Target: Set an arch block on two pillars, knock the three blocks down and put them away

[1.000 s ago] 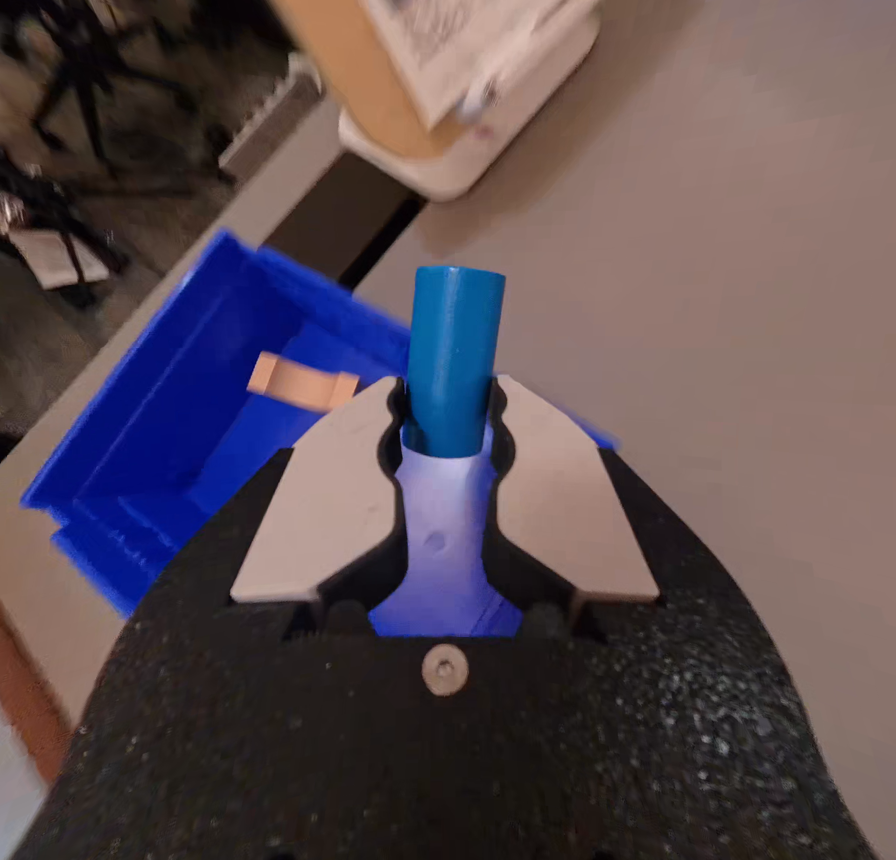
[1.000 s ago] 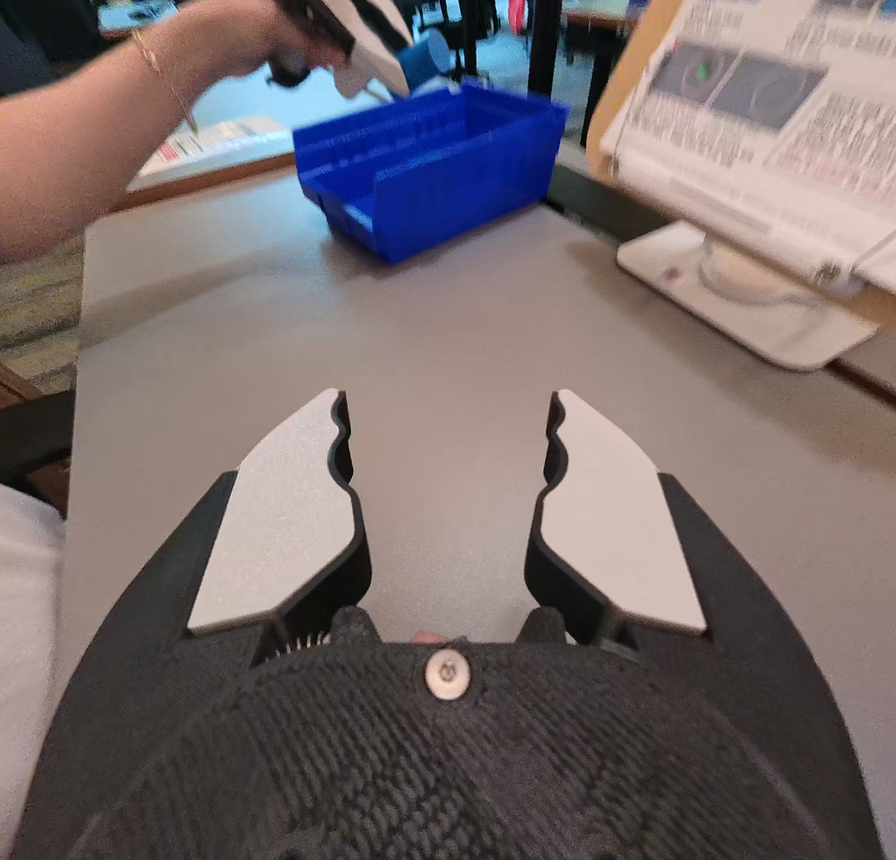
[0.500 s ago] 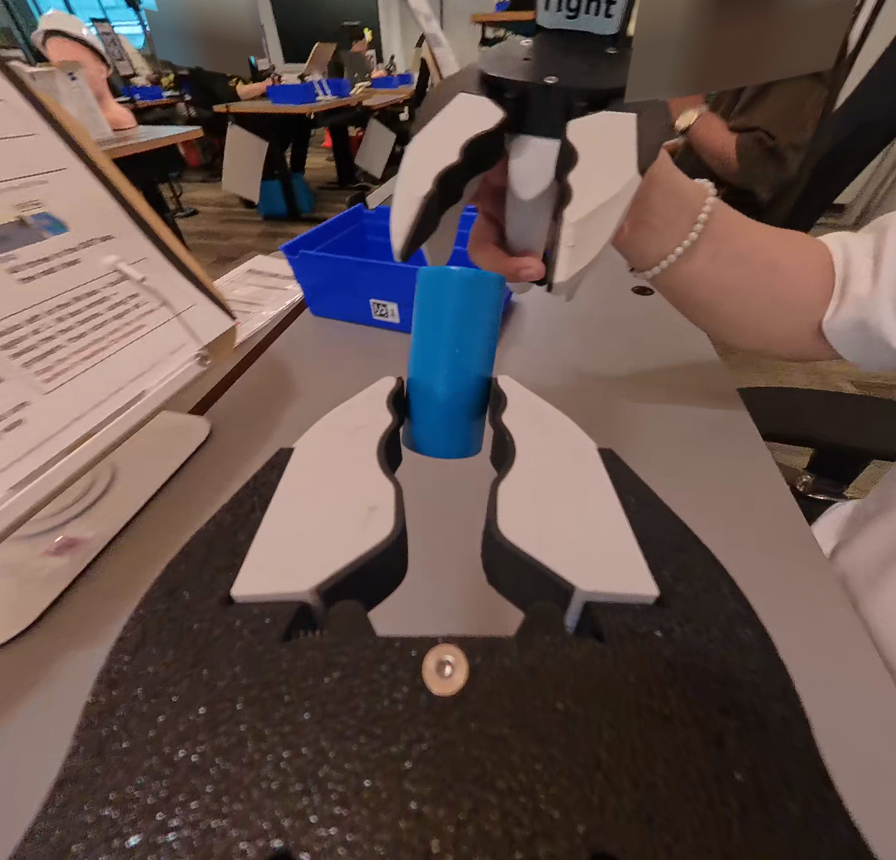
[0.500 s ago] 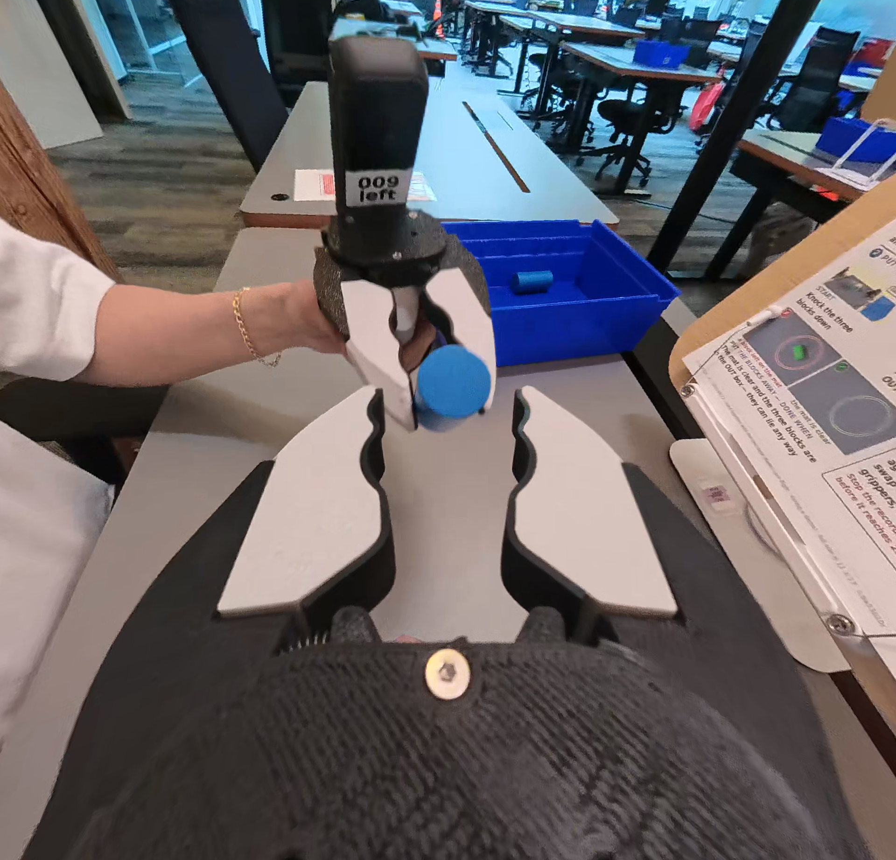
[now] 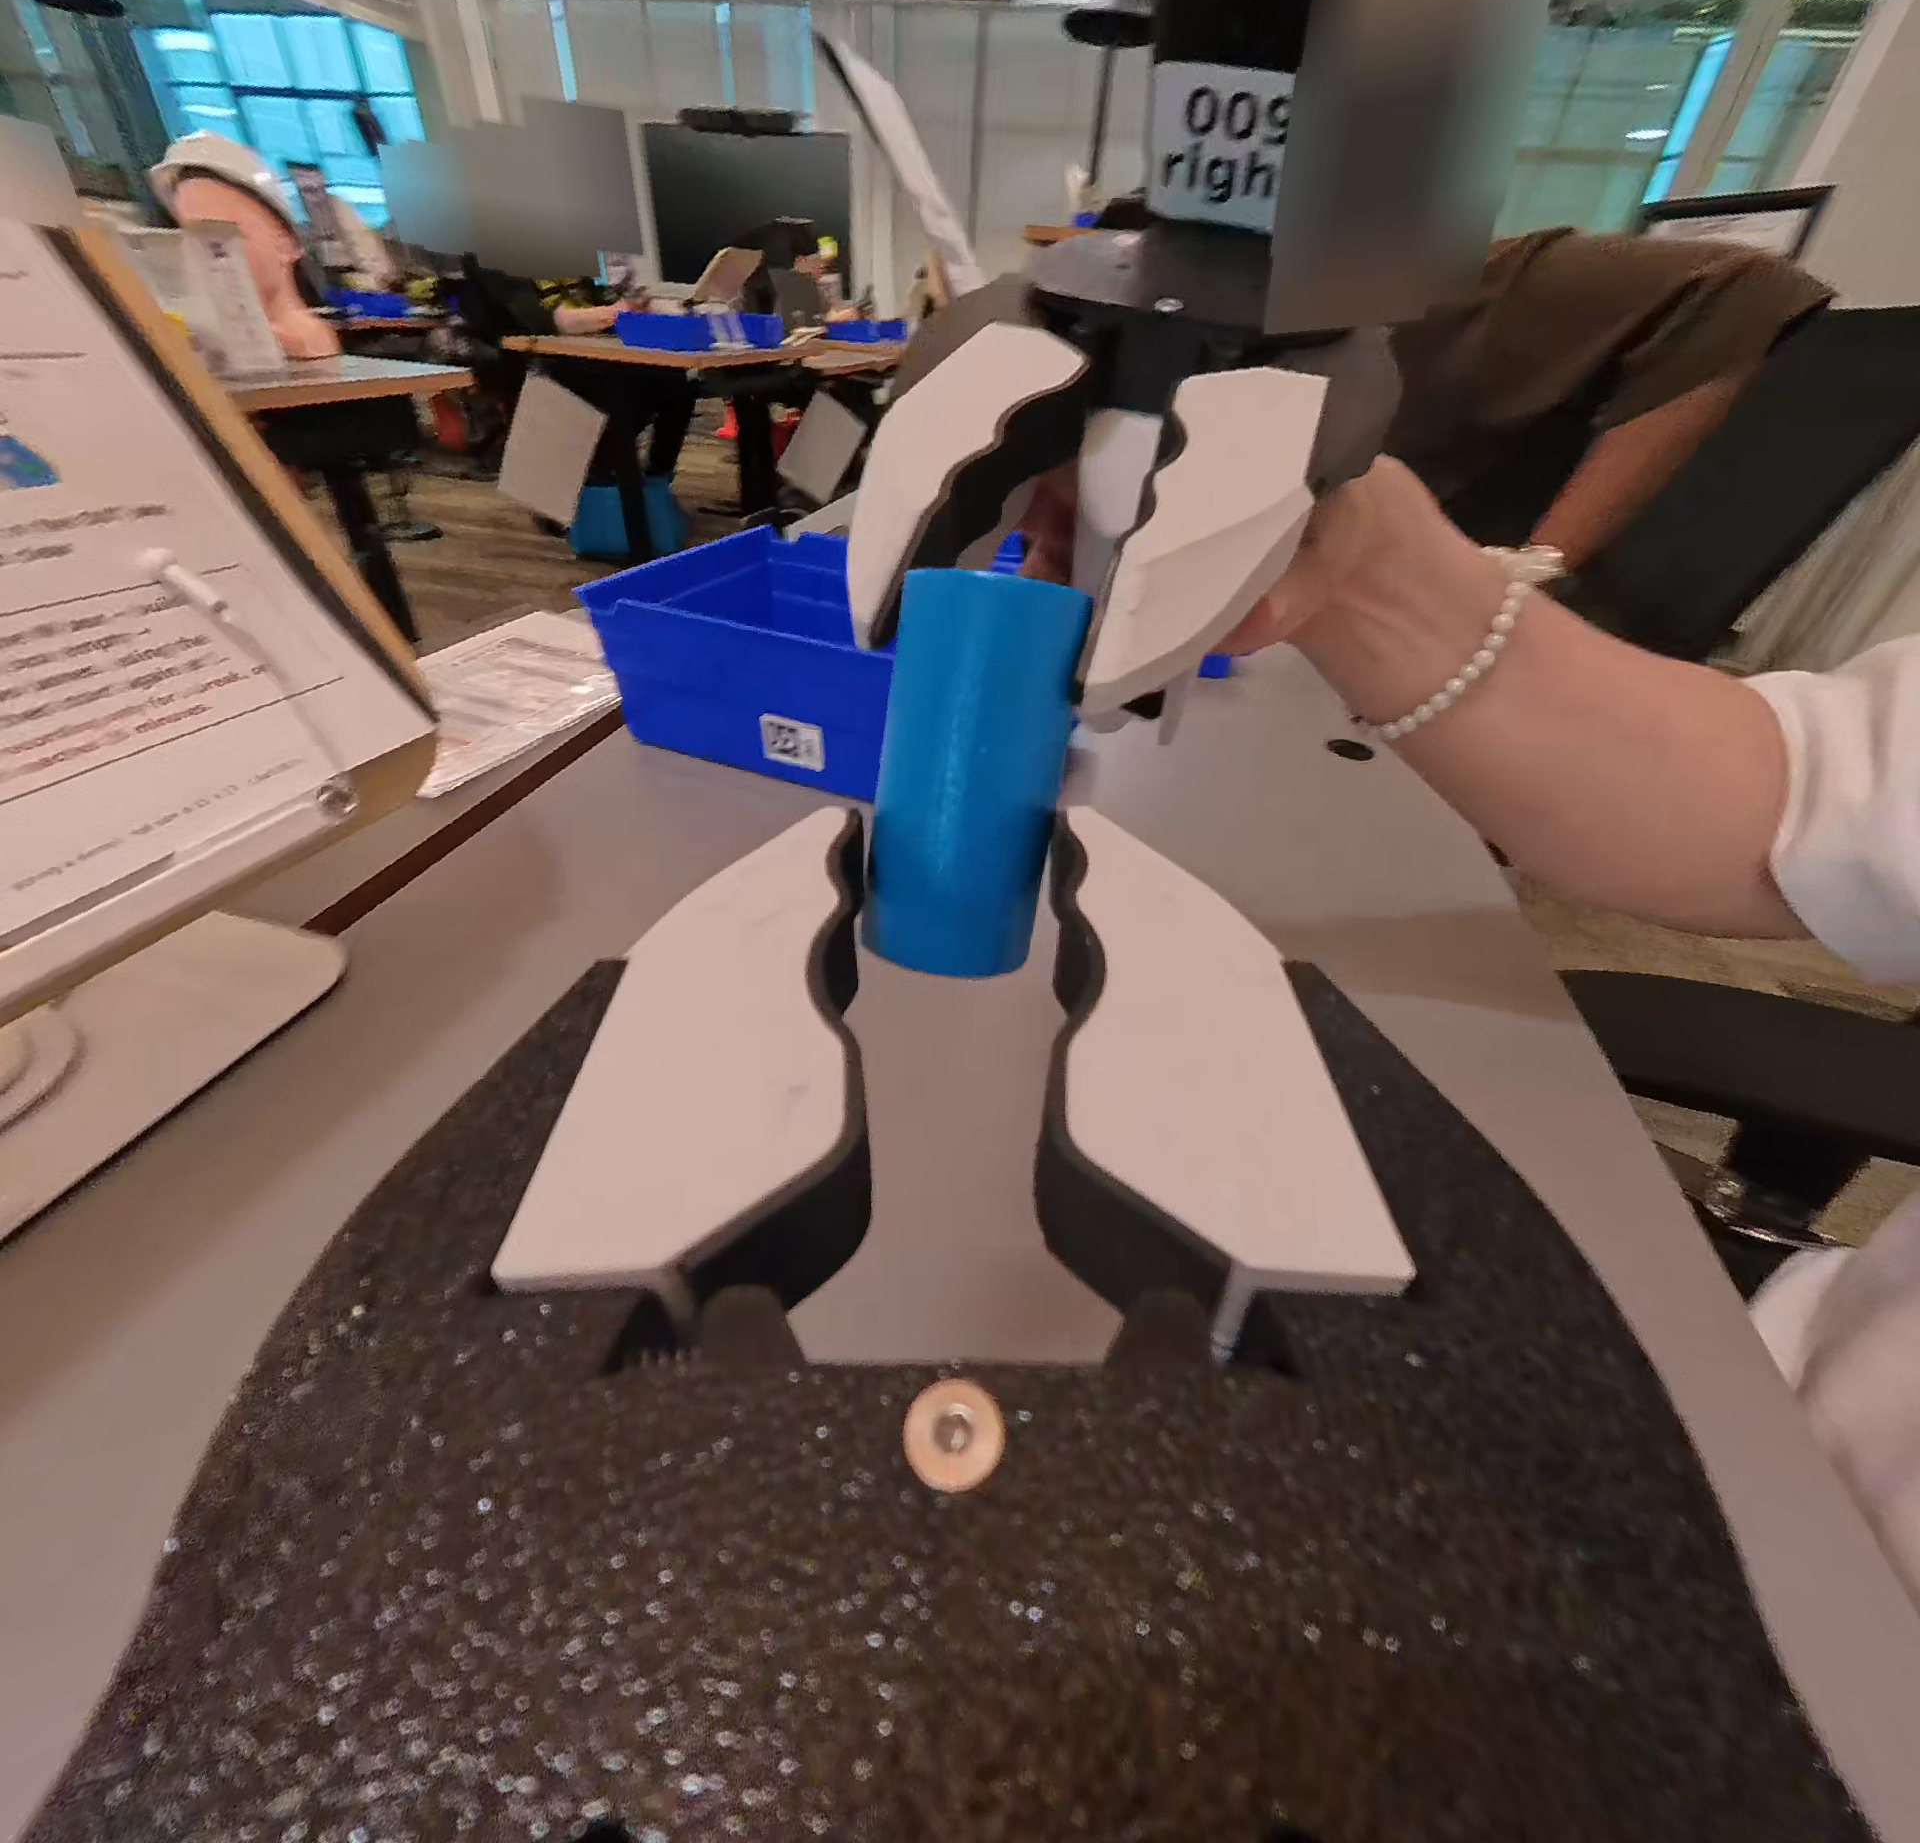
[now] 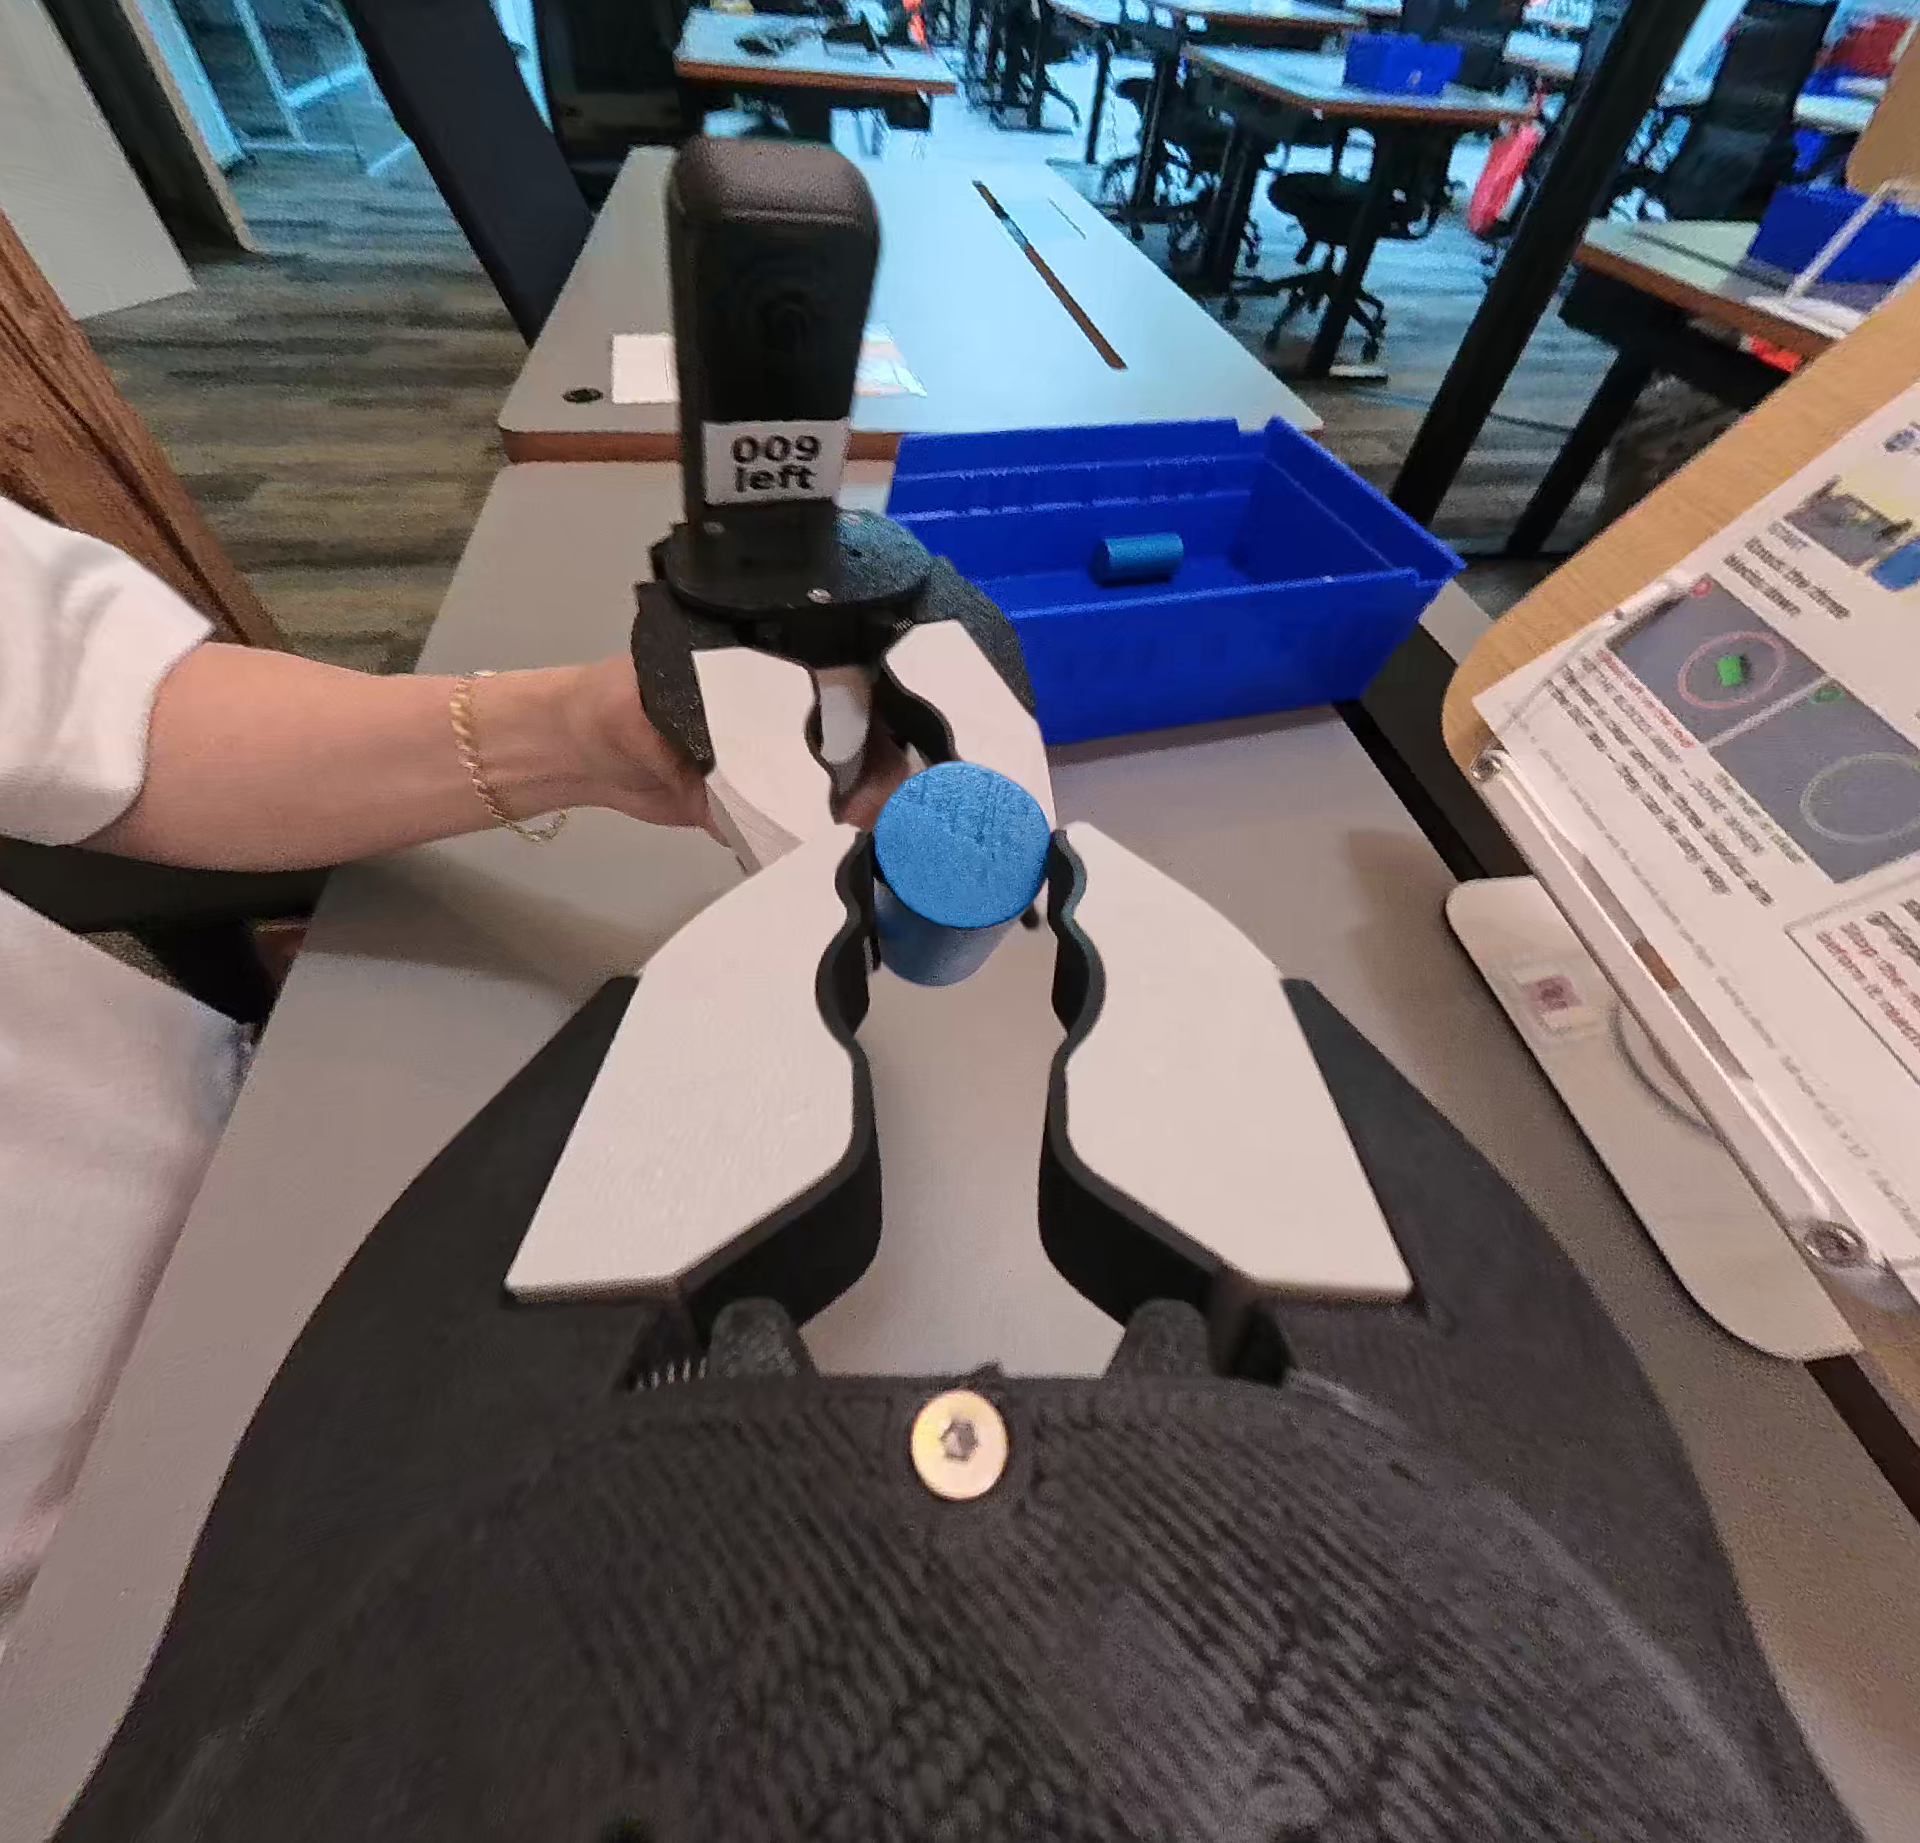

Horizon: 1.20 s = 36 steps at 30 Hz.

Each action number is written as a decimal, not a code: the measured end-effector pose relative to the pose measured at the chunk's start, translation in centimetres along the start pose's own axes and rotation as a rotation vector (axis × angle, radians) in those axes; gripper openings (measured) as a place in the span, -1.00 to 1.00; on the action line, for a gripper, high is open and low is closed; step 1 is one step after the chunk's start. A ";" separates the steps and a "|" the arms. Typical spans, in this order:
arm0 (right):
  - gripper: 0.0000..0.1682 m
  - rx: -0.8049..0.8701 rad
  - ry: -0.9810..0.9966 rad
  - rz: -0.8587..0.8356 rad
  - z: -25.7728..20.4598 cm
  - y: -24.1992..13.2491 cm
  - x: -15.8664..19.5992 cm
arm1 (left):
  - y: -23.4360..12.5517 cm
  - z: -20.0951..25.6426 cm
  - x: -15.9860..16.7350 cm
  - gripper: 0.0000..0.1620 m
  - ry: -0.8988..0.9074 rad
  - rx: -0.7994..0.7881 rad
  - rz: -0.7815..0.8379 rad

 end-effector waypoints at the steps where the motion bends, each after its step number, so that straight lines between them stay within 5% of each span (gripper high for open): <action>1: -0.62 0.035 -0.004 -0.025 0.4 -0.1 0.2 | -0.1 -0.3 0.2 -0.47 -0.004 -0.041 -0.010; 5: -0.61 0.245 0.028 -0.221 4.4 -1.4 3.2 | -1.3 -1.2 1.2 -0.16 -0.018 -0.199 -0.076; 9: -0.61 0.367 0.144 -0.417 8.1 -2.3 9.1 | -2.4 -0.7 2.1 -0.16 -0.062 -0.216 -0.107; 15: -0.61 0.399 0.229 -0.431 8.7 -1.7 13.8 | -2.9 0.4 3.8 -0.16 -0.084 -0.202 -0.147; 36: -0.48 0.386 0.164 -0.426 7.5 -0.8 15.9 | -2.7 1.2 4.6 -0.18 -0.104 -0.178 -0.163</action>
Point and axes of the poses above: each gripper's, where its closed fingertips meet, y out along the fingers, x out of its underside, z = x × y across the jaws, the point moved 7 cm from there along -y, back along the fingers, and after that the axes turned 1 degree about x, right-handed, at the moved point
